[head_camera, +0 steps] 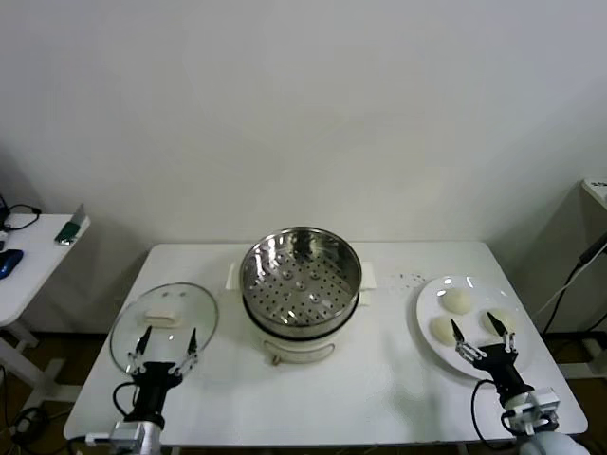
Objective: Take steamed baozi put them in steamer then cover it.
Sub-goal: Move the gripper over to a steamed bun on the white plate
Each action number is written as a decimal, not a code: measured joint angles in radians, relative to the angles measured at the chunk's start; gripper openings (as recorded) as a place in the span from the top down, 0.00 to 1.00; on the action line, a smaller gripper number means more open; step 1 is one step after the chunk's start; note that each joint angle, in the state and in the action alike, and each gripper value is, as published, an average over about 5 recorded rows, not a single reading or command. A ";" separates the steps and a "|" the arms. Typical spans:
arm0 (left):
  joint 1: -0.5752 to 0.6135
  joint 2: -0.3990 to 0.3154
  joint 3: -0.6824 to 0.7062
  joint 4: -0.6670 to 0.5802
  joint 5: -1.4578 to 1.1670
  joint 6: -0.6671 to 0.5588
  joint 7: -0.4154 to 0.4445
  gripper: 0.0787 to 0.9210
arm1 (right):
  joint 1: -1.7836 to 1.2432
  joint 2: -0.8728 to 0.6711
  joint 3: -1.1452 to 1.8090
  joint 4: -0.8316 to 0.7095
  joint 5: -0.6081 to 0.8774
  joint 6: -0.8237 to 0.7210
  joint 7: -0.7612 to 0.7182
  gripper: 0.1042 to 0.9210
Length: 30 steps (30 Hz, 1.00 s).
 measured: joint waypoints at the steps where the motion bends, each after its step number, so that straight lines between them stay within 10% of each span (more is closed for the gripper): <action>1: -0.001 0.000 0.000 0.000 0.000 0.000 -0.001 0.12 | 0.007 -0.012 -0.002 -0.004 -0.005 -0.006 -0.011 0.12; 18: -0.012 0.002 0.003 0.001 0.006 -0.002 -0.012 0.12 | 0.560 -0.440 -0.415 -0.332 -0.255 -0.069 -0.544 0.12; 30: -0.025 0.004 0.000 0.001 0.006 0.009 -0.012 0.12 | 1.196 -0.421 -1.049 -0.676 -0.383 -0.011 -0.802 0.12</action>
